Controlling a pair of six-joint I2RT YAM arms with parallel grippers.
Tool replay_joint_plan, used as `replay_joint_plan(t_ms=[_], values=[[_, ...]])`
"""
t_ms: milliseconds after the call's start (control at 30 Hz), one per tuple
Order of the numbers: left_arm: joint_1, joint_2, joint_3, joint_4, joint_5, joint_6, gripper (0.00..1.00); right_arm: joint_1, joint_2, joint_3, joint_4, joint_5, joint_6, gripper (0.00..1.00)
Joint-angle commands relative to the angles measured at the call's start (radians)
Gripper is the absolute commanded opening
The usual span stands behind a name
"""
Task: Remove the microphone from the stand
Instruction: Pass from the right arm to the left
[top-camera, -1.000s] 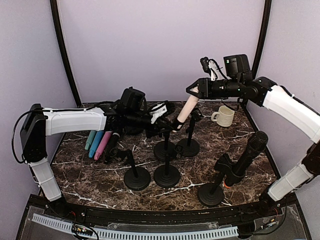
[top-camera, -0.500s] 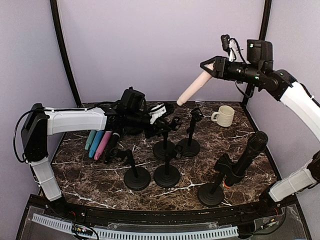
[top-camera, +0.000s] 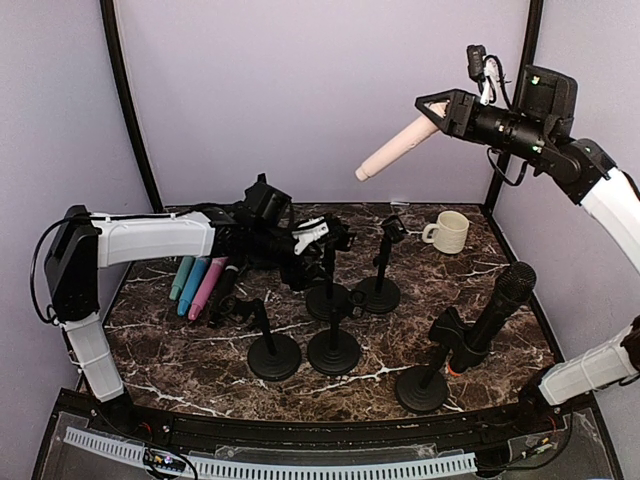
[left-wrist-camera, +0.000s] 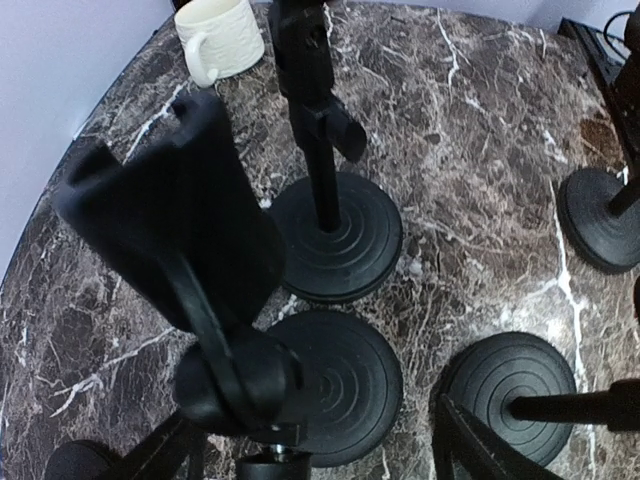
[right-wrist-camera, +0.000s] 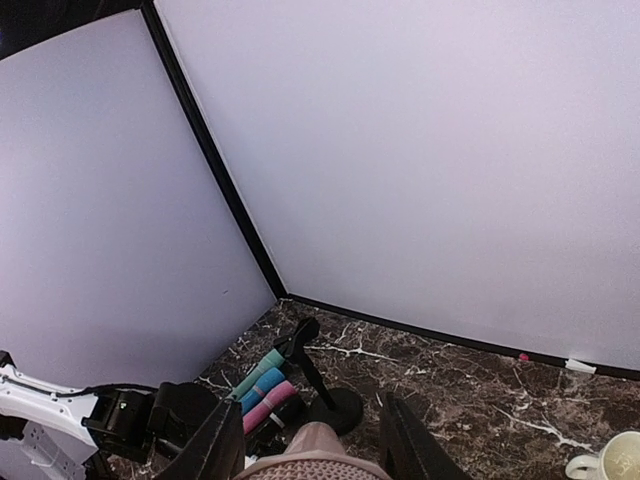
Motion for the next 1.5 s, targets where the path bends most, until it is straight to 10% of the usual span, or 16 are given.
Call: replay_joint_plan(t_ms=[0, 700, 1467], values=[[0.003, -0.132, 0.069, -0.002, 0.026, -0.067, 0.83, 0.0, -0.037, -0.02, 0.02, -0.071, 0.005, 0.0], [-0.14, -0.234, 0.321, -0.158, 0.181, -0.351, 0.85, 0.212, 0.044, -0.016, 0.045, -0.346, -0.016, 0.0], [-0.163, -0.205, 0.337, -0.139, 0.15, -0.433, 0.31, 0.25, 0.1, 0.0, -0.022, -0.303, -0.092, 0.01]])
